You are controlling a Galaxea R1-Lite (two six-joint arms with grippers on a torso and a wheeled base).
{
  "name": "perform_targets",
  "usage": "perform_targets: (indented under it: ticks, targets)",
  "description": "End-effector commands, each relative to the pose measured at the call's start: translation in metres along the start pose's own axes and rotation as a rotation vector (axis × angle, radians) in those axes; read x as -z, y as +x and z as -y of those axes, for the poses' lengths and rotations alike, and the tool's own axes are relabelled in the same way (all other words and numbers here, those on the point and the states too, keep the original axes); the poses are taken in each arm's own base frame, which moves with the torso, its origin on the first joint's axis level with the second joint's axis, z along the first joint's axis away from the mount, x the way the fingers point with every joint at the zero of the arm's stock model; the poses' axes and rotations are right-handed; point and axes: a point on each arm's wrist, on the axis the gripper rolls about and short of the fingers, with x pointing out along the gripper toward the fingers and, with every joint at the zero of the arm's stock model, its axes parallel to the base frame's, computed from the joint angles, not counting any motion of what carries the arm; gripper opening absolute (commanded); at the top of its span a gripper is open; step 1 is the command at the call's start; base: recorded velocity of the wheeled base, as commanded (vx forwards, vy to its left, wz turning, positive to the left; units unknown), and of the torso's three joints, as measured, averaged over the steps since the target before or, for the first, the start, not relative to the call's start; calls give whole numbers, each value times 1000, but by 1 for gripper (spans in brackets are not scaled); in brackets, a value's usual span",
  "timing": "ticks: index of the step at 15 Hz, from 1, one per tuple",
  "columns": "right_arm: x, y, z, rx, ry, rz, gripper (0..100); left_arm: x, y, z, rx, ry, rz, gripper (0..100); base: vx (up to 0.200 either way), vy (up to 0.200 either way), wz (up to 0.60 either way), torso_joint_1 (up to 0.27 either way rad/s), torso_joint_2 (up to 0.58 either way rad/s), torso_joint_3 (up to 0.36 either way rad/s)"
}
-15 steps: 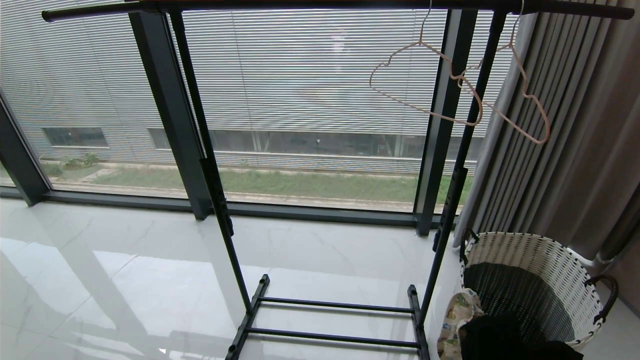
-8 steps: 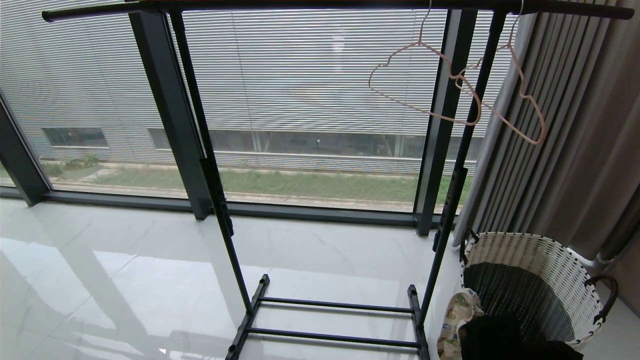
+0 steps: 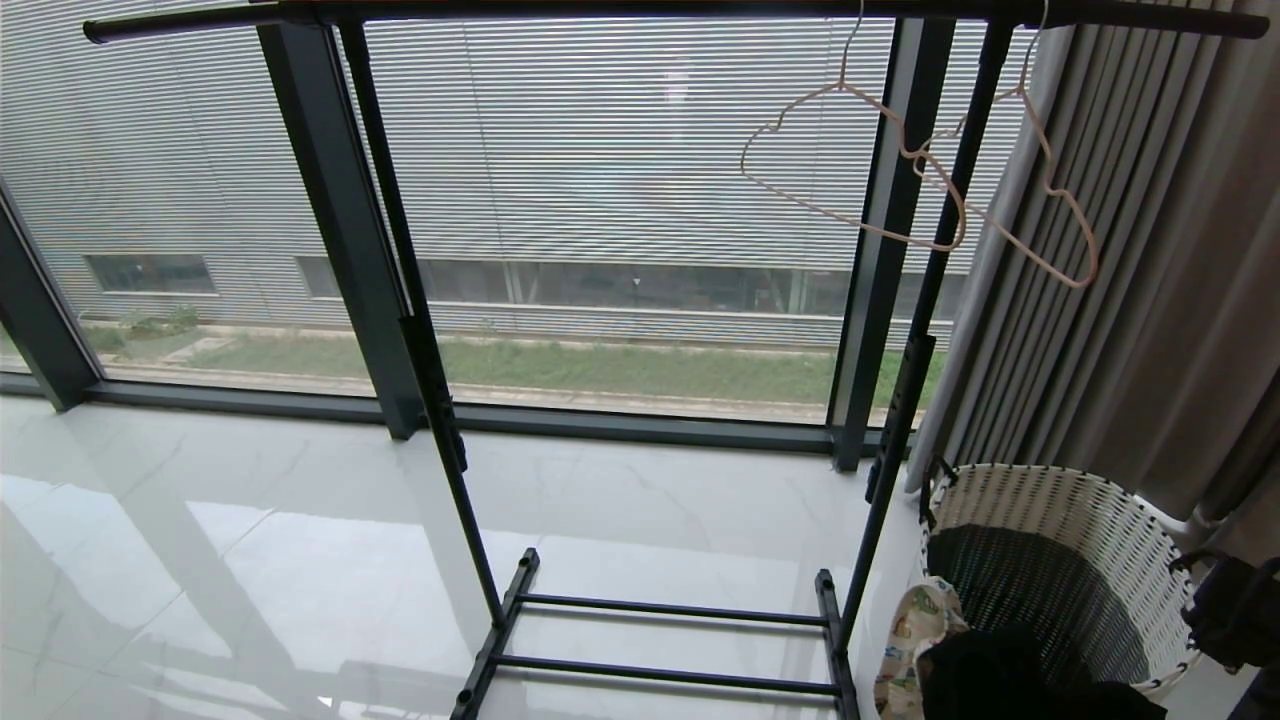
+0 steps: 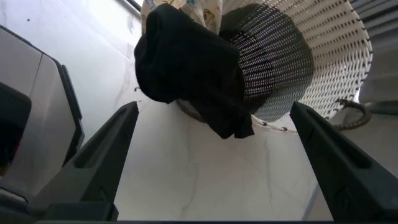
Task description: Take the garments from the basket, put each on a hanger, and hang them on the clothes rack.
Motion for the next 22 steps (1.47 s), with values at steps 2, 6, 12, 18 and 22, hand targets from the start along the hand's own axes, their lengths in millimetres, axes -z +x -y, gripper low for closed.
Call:
perform_targets:
  ticks: [2,6,12,18,22]
  targets:
    - [-33,79,-4,-184,-144,-98,100,0,0,0,-1,0,-1,100,0,0,0,0,0,0]
    - [-48,121,-6,-225,-165,-166,100,0,0,0,-1,0,-1,100,0,0,0,0,0,0]
    - [-40,165,-4,-78,-176,-235,100,0,0,0,-1,0,-1,100,0,0,0,0,0,0]
    - [-37,173,-2,-34,-175,-256,100,0,0,0,-1,0,-1,100,0,0,0,0,0,0]
    - [-39,181,0,39,-175,-238,100,0,0,0,1,0,0,100,0,0,0,0,0,0]
